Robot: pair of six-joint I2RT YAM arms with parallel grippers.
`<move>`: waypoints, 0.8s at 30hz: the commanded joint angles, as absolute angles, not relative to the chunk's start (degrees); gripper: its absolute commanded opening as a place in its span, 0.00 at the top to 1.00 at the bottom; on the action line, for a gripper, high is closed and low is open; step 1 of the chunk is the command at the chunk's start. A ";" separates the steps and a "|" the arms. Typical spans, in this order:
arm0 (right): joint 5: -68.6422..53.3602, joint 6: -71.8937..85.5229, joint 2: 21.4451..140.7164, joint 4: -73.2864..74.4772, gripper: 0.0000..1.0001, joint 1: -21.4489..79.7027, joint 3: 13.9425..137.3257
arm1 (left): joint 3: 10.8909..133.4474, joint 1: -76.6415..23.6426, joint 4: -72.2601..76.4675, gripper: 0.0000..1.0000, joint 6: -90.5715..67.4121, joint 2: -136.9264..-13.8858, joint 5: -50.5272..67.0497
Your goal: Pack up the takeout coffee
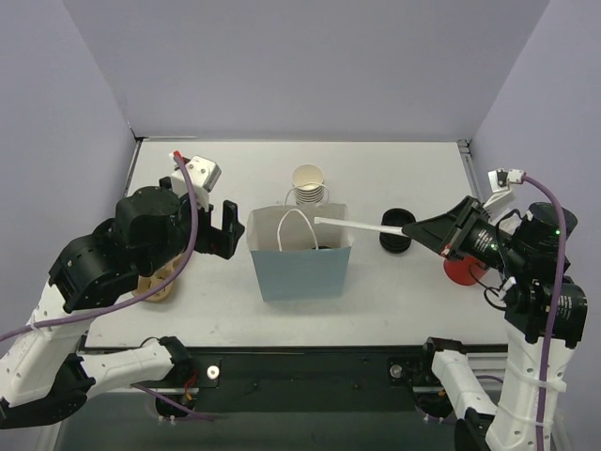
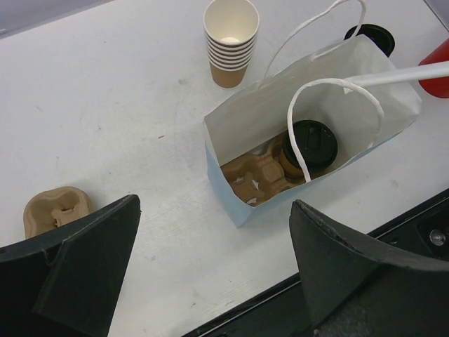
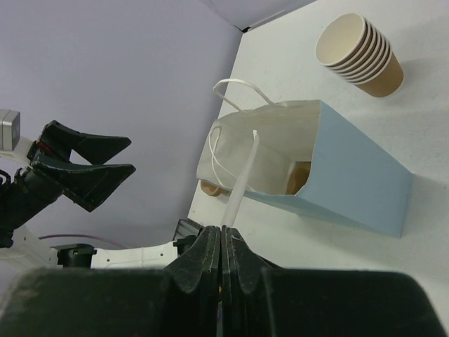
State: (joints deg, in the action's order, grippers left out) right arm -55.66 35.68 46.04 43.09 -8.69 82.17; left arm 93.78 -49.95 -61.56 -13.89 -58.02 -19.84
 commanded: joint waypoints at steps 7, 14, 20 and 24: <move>-45.36 37.87 49.65 40.26 1.00 5.53 76.82 | 93.60 -50.27 -62.14 0.03 -12.57 -56.08 -22.85; -38.77 38.32 59.49 33.23 1.00 16.78 79.54 | 92.47 -50.10 -61.79 0.03 -14.85 -54.76 -24.52; -39.63 39.20 67.32 27.60 0.90 20.57 80.86 | 91.76 -50.10 -61.52 0.03 -15.64 -53.62 -25.66; -38.41 38.32 68.03 28.12 0.38 20.30 81.30 | 92.28 -50.01 -61.70 0.03 -16.00 -53.88 -25.93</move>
